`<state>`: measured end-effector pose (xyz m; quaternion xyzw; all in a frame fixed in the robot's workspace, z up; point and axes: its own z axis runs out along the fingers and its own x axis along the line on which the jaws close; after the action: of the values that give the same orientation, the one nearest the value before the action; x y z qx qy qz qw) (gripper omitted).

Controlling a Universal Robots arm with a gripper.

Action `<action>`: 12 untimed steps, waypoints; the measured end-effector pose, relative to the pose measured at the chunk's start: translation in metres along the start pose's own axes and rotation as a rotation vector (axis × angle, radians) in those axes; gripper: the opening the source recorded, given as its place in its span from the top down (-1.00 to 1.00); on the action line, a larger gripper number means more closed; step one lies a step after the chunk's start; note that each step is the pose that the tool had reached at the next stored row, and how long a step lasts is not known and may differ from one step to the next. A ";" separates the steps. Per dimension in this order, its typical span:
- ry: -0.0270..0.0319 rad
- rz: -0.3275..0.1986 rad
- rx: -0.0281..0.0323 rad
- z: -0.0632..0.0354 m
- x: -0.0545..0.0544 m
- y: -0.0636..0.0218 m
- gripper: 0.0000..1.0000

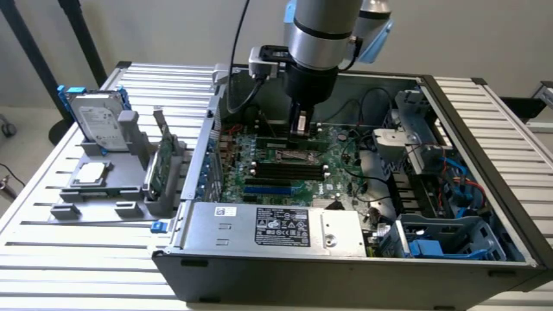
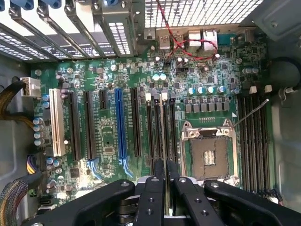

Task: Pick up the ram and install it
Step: 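Insert the ram into the slot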

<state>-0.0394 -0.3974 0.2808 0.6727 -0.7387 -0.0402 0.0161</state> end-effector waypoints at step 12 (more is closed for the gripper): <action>-0.0008 -0.004 0.0098 0.0177 0.005 -0.0019 0.72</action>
<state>-0.0394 -0.4023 0.2628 0.6740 -0.7377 -0.0369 0.0125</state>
